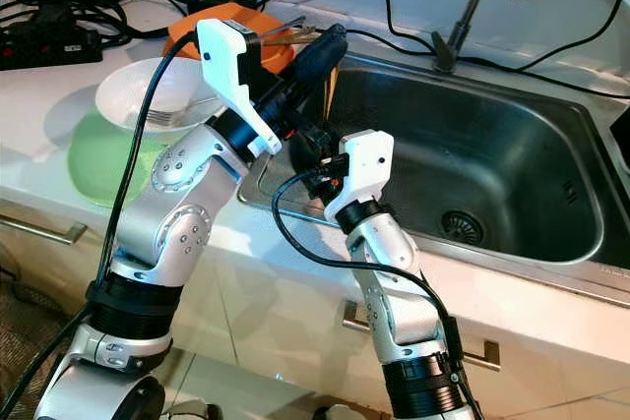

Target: Kitchen organization

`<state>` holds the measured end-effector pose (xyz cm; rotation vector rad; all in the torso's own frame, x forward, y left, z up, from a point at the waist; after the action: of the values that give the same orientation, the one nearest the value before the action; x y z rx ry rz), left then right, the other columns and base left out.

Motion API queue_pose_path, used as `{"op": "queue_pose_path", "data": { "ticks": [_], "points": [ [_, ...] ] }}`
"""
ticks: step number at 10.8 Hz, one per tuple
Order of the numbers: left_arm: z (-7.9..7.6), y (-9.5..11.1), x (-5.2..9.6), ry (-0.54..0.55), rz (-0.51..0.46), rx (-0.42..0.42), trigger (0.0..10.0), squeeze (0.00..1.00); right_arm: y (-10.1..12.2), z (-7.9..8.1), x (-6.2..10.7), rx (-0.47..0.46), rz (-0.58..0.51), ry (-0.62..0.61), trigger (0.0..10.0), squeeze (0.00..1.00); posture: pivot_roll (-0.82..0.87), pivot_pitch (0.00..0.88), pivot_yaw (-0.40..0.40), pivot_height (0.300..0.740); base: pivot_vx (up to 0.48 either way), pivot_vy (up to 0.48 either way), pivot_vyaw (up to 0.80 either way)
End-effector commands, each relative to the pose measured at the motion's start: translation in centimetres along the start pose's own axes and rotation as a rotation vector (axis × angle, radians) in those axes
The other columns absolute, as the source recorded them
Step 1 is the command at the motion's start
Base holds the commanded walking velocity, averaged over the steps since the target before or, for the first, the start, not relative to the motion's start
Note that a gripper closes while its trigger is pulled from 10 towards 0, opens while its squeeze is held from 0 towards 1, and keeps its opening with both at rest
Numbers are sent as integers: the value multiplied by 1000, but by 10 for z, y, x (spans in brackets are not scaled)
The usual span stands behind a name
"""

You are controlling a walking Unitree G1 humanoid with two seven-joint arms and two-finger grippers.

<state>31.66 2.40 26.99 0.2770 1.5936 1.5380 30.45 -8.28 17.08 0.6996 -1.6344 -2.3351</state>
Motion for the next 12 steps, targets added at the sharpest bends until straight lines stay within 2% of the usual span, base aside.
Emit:
{"op": "queue_pose_path", "data": {
  "ticks": [1, 9, 10, 11, 12],
  "points": [
    [-6, 3, -1, -28, -13, 4, 10000, 0, 5, -1, -2, 22, -21, -1, 0, 0, 50, 43, -57, 740, 0, 0, 0],
    [-4, 3, 0, -13, -3, -22, 10000, 0, 4, -7, -2, 42, -23, -17, 0, 0, 50, 43, -60, 740, 0, 0, 0],
    [-3, 3, 1, -8, -1, -22, 10000, 447, 5, -8, -1, 45, -25, -21, 0, 0, 50, 43, -60, 740, 0, 0, 0],
    [-3, 2, 1, -4, 0, -20, 10000, 1000, 5, -8, -2, 46, -26, -23, 0, 0, 50, 43, -60, 740, 0, 0, 0],
    [-2, 2, 1, 4, 2, -18, 10000, 1000, 5, -9, -2, 49, -27, -25, 0, 0, 50, 43, -60, 740, 0, 0, 0]
  ]
}}
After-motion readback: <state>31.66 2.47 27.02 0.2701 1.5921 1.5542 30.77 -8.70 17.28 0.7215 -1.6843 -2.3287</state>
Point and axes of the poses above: a point about 5 cm out from each wrist's last joint towards the gripper, its own x axis pointing back from the gripper into the wrist, its own y axis along the axis of the wrist's last joint, z = x × y, the point moved 1 cm from there along -x, pointing out of the wrist towards the gripper, and after that the axes turned 11 degrees about -x, right-handed, at the moved point
